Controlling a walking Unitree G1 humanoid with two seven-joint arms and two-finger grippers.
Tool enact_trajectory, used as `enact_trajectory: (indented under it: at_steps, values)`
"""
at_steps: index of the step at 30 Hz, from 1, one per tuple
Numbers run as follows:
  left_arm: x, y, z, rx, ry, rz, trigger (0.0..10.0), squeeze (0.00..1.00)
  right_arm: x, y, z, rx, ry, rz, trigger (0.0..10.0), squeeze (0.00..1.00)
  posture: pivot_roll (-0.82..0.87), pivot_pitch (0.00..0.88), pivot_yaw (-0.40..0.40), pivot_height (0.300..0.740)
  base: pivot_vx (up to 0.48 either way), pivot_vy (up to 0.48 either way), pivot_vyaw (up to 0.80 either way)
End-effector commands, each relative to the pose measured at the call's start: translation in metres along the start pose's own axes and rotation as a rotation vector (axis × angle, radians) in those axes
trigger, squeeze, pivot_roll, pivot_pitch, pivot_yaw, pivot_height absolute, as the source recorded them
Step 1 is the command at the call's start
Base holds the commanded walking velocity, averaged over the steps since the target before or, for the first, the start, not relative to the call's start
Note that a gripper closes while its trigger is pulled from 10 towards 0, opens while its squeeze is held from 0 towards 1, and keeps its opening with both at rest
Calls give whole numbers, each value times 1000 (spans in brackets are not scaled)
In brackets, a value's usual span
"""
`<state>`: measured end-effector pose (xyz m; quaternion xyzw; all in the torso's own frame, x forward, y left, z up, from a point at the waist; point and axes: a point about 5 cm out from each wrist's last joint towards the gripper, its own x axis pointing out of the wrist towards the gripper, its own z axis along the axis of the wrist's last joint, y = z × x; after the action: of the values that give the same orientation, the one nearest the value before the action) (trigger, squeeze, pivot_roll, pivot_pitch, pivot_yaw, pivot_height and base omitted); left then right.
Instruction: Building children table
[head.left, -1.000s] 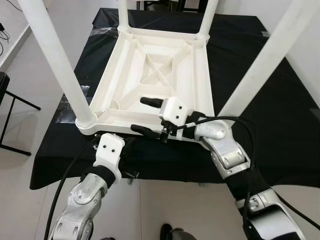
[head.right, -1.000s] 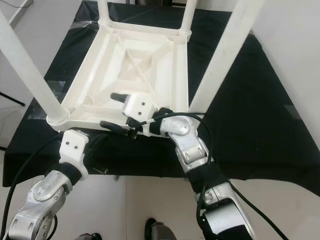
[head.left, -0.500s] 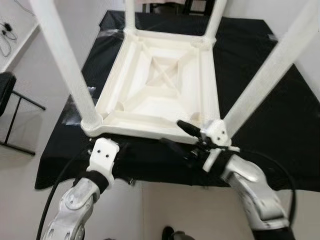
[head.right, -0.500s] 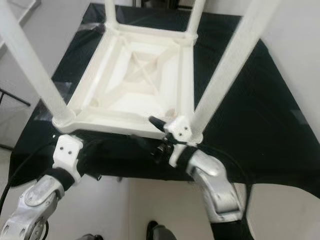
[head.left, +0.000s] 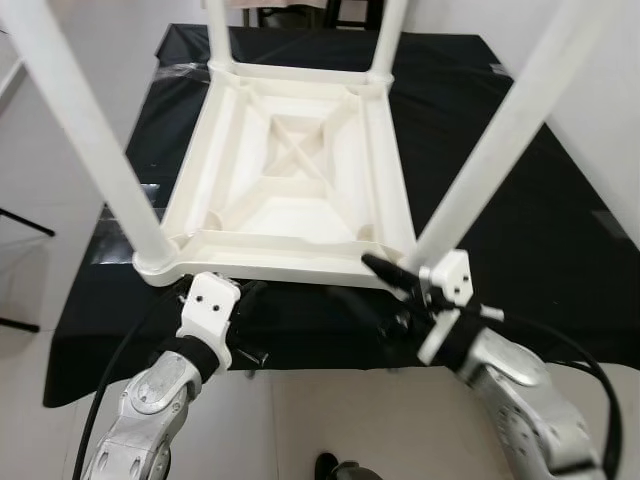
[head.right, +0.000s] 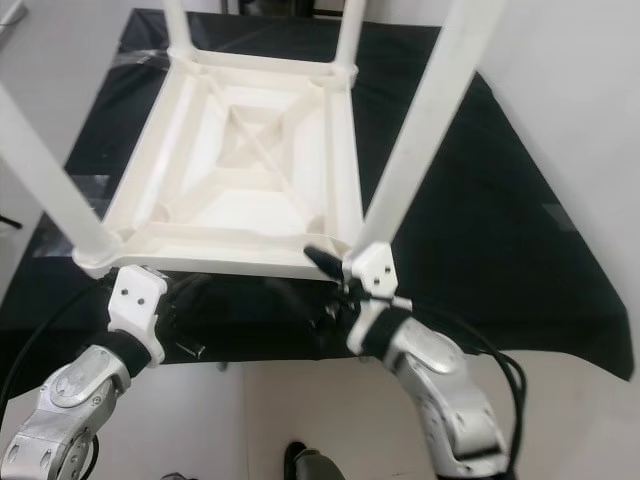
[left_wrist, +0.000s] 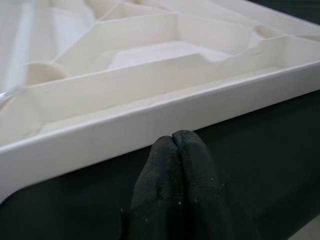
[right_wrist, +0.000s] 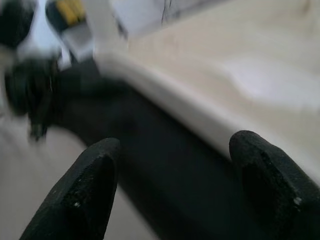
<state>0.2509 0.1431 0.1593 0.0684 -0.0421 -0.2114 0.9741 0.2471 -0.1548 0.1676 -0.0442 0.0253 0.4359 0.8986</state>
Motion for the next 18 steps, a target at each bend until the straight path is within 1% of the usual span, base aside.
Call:
enact_trajectory:
  at_steps: [1,2,3,4,6,7,8,10,11,12,13,14,15,16,17,18]
  values:
    - [-3,-2,-5,-15,19,-16,10000,0,-14,2,-10,10,115,72,10000,0,-11,210,-78,740,0,0,0]
    - [-3,-2,-5,-15,19,-16,10000,0,-14,2,-10,10,115,72,10000,0,-11,210,-78,740,0,0,0]
    - [-4,-3,-6,-18,21,-22,10000,0,-21,1,-13,30,156,90,10000,0,-12,211,-77,740,0,0,0]
    - [-5,-3,-7,-18,27,-32,10000,0,-27,-6,-16,34,191,65,10000,0,-11,213,-76,740,0,0,0]
    - [-5,-3,-7,-18,27,-32,10000,0,-27,-6,-16,34,191,65,10000,0,-11,213,-76,740,0,0,0]
    - [-5,-4,-8,-17,32,-40,10000,0,-30,-11,-17,37,212,41,10000,0,-11,213,-76,740,0,0,0]
    - [-6,-5,-9,-19,39,-58,10000,0,-30,-20,-17,40,230,-23,10000,0,-12,215,-75,740,0,0,0]
    - [-9,-7,-11,-30,49,-91,10000,0,-20,-35,-18,37,245,-140,10000,0,-8,218,-71,740,0,0,0]
    - [-9,-7,-11,-30,49,-91,10000,0,-20,-35,-18,37,245,-140,10000,0,-8,218,-71,740,0,0,0]
    - [-9,-8,-12,-36,53,-102,10000,0,-14,-38,-18,40,244,-166,10000,0,-6,220,-70,740,0,0,0]
    - [-9,-8,-12,-36,53,-102,10000,0,-14,-38,-18,40,244,-166,10000,0,-6,220,-70,740,0,0,0]
    - [-10,-9,-13,-37,58,-113,10000,0,-9,-38,-18,52,247,-166,10000,0,-6,220,-70,740,0,0,0]
    - [-10,-9,-13,-37,58,-113,10000,0,-9,-38,-18,52,247,-166,10000,0,-6,220,-70,740,0,0,0]
    - [-10,-10,-13,-38,62,-121,10000,0,-1,-40,-20,57,260,-166,10000,0,-8,222,-67,740,0,0,0]
    - [-10,-12,-13,-37,62,-130,10000,0,5,-45,-22,60,288,-188,10000,0,-2,225,-70,740,0,0,0]
    - [-10,-12,-13,-37,62,-130,10000,0,5,-45,-22,60,288,-188,10000,0,-2,225,-70,740,0,0,0]
